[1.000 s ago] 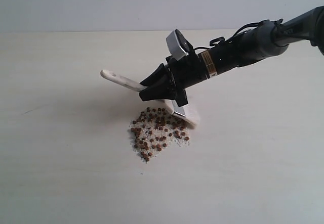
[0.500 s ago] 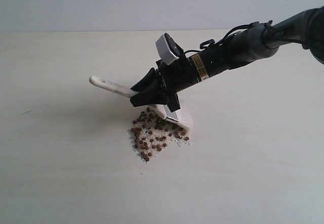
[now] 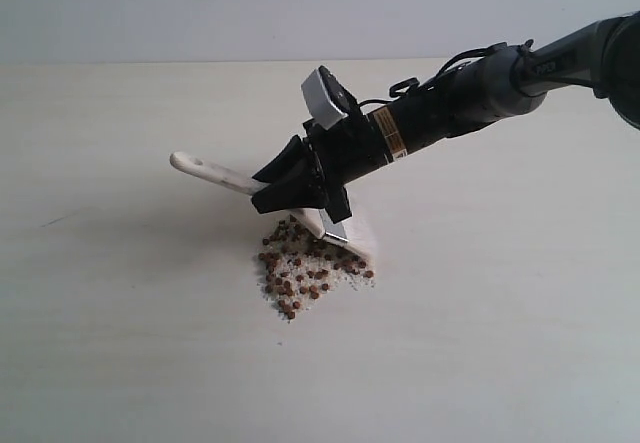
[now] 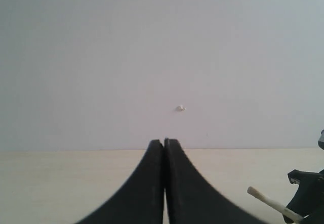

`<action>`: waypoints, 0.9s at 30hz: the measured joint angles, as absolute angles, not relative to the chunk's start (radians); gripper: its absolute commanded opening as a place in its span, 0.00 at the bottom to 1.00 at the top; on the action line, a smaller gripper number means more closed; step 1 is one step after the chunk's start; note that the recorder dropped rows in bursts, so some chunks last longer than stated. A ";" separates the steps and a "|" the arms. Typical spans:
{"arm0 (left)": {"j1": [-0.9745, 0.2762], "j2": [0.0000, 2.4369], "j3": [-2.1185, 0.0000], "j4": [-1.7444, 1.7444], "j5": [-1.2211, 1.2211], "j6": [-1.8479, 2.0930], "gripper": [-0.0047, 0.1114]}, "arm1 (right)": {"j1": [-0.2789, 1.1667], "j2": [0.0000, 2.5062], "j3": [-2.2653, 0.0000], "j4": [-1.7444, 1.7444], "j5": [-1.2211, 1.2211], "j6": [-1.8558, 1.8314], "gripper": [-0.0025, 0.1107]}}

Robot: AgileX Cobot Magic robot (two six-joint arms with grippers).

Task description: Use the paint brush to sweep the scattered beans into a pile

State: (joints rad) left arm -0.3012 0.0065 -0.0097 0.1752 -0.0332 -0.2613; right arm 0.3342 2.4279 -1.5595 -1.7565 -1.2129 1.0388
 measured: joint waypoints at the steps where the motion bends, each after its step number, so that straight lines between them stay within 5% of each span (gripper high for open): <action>1: -0.301 0.006 -0.010 0.175 -0.033 -0.261 0.04 | 0.334 2.428 -1.560 -1.757 -1.213 1.041 0.02; 21: -0.301 0.006 -0.010 0.175 -0.033 -0.261 0.04 | 0.328 2.273 -1.555 -1.696 -1.213 1.123 0.02; 27: -0.301 0.006 -0.010 0.175 -0.033 -0.261 0.04 | 0.249 2.151 -1.393 -1.652 -1.213 1.082 0.02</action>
State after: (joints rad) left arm -0.3012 0.0065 -0.0097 0.1752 -0.0332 -0.2613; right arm 0.2494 2.1507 -1.3932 -1.6524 -1.2129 1.0816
